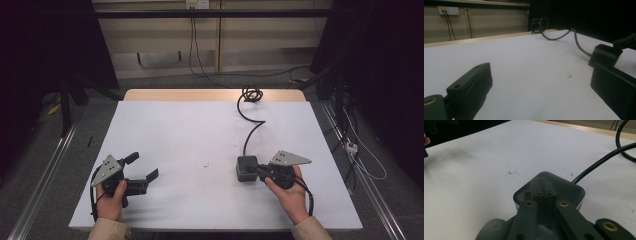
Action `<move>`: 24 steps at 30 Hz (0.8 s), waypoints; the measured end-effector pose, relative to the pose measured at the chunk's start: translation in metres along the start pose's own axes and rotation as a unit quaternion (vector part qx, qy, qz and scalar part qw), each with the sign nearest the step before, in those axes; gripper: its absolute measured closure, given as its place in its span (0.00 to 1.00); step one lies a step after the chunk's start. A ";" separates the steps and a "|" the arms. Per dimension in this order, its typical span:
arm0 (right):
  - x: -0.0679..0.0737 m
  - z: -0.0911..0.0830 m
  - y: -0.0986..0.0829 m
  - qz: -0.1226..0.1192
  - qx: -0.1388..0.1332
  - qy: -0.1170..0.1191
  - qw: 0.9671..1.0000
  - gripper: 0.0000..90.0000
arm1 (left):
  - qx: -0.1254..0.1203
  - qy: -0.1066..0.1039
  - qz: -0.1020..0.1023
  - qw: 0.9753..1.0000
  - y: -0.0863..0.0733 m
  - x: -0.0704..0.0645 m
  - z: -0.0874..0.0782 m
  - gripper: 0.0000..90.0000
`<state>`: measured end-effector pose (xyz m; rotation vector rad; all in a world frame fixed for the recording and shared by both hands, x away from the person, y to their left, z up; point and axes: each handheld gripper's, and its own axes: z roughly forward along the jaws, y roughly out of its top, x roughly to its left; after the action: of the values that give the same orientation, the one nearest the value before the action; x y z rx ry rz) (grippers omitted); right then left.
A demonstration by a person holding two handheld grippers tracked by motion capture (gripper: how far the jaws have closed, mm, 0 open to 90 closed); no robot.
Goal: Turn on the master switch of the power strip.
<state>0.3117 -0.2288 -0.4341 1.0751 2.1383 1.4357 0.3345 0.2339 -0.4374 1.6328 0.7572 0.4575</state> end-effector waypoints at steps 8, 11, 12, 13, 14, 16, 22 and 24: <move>0.000 0.000 0.000 0.002 -0.004 0.000 1.000 1.00 | -0.001 0.000 -0.001 1.000 0.000 0.000 0.000 0.04; 0.000 0.000 0.000 0.005 -0.008 0.000 1.000 1.00 | 0.000 -0.001 -0.001 1.000 0.000 0.000 0.000 0.04; 0.001 0.000 0.000 0.007 -0.010 0.003 1.000 1.00 | 0.000 -0.001 -0.001 1.000 0.000 0.001 0.000 0.04; 0.001 -0.001 0.001 0.011 -0.013 0.001 1.000 1.00 | -0.001 0.000 -0.003 1.000 0.000 0.001 0.000 0.04; 0.001 -0.001 0.001 0.011 -0.013 0.001 1.000 1.00 | -0.001 0.000 -0.002 1.000 0.000 0.001 0.000 0.04; 0.000 -0.002 0.002 0.016 -0.016 0.004 1.000 1.00 | -0.002 0.000 -0.002 1.000 0.000 0.001 -0.001 0.04; 0.000 -0.002 0.003 0.027 -0.019 0.007 0.999 0.91 | -0.002 0.001 -0.002 1.000 0.000 0.001 -0.001 0.04; 0.001 -0.002 0.004 0.028 -0.018 0.009 0.999 0.91 | -0.002 0.001 -0.001 1.000 0.000 0.001 -0.002 0.04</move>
<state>0.3114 -0.2291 -0.4299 1.1203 2.1006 1.5084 0.3341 0.2358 -0.4370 1.6280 0.7593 0.4592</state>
